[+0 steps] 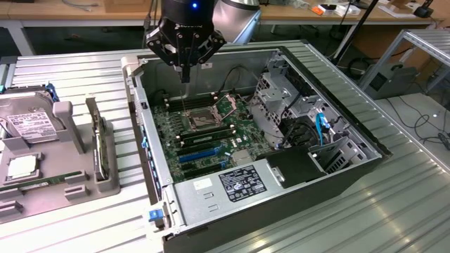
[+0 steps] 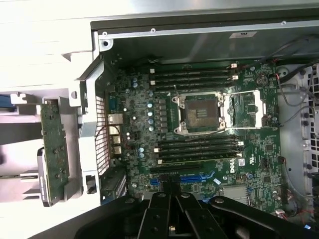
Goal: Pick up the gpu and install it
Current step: 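Reach for the gpu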
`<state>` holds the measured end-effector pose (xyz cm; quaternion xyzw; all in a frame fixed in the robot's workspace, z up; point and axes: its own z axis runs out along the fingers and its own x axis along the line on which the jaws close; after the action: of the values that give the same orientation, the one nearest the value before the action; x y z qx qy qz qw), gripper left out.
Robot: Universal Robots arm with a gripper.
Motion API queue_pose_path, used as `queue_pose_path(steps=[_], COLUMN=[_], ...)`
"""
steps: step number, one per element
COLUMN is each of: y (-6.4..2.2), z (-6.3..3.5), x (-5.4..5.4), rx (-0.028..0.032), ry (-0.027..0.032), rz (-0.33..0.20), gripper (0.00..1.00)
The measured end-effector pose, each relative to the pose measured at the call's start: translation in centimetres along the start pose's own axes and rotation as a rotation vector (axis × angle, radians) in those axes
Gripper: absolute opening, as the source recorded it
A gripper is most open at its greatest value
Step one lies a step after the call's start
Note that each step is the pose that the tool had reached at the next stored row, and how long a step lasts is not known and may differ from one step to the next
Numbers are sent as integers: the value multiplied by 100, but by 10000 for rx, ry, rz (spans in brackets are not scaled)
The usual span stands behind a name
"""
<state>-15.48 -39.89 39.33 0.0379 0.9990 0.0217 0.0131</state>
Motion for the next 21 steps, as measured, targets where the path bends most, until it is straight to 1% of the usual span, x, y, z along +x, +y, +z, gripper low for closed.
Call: queue_pose_path(steps=[15,21], y=[-8,-13], z=[-3,-4], x=[105,169], rx=[0,0], ry=[-1,-1], rz=[0,-1], gripper=[11,11])
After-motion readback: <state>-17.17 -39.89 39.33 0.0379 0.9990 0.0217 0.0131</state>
